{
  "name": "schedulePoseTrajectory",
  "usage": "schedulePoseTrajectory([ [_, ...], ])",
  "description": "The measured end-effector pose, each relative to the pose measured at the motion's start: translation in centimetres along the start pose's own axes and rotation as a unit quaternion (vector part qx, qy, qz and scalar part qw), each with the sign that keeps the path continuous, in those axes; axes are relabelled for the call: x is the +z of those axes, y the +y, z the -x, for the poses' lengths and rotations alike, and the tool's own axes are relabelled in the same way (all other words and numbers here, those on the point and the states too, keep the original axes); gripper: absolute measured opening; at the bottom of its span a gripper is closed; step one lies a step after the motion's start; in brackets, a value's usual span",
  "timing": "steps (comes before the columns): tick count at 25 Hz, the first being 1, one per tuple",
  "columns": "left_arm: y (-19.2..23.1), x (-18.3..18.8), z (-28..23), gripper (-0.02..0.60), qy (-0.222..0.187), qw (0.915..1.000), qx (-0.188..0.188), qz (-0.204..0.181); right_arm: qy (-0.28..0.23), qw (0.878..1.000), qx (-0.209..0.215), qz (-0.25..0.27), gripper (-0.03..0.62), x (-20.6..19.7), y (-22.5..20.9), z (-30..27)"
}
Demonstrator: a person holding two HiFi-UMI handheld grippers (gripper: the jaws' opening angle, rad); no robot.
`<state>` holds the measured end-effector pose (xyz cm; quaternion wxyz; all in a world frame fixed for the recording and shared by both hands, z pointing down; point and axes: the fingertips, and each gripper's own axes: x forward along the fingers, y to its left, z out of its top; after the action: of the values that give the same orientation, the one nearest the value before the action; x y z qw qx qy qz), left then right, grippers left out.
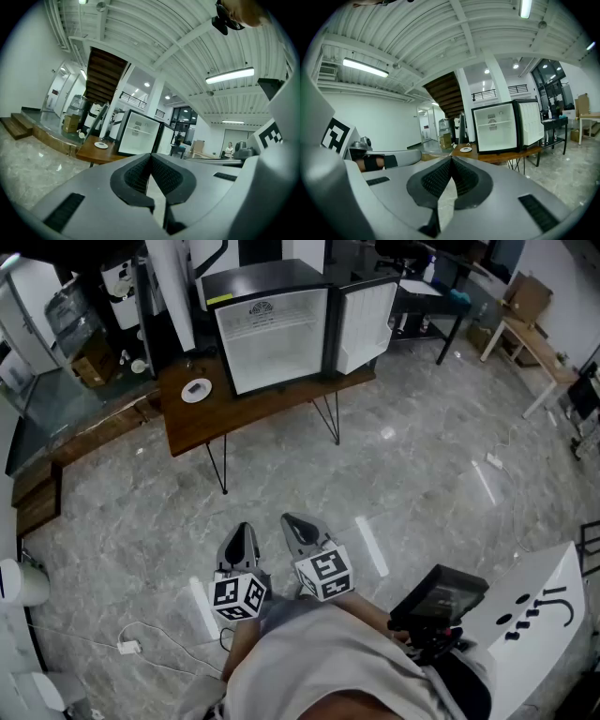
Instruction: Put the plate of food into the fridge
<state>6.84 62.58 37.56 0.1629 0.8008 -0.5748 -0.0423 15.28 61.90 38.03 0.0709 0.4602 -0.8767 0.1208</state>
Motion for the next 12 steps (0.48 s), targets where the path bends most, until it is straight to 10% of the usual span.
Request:
schedulePoseTrajectory([
  [12,5.9,2.3,1.1,0.018,-0.016,0.9999,0.0,-0.001,-0.014,1.0,0.014,0.0,0.018,0.6,4.6,-4.4],
])
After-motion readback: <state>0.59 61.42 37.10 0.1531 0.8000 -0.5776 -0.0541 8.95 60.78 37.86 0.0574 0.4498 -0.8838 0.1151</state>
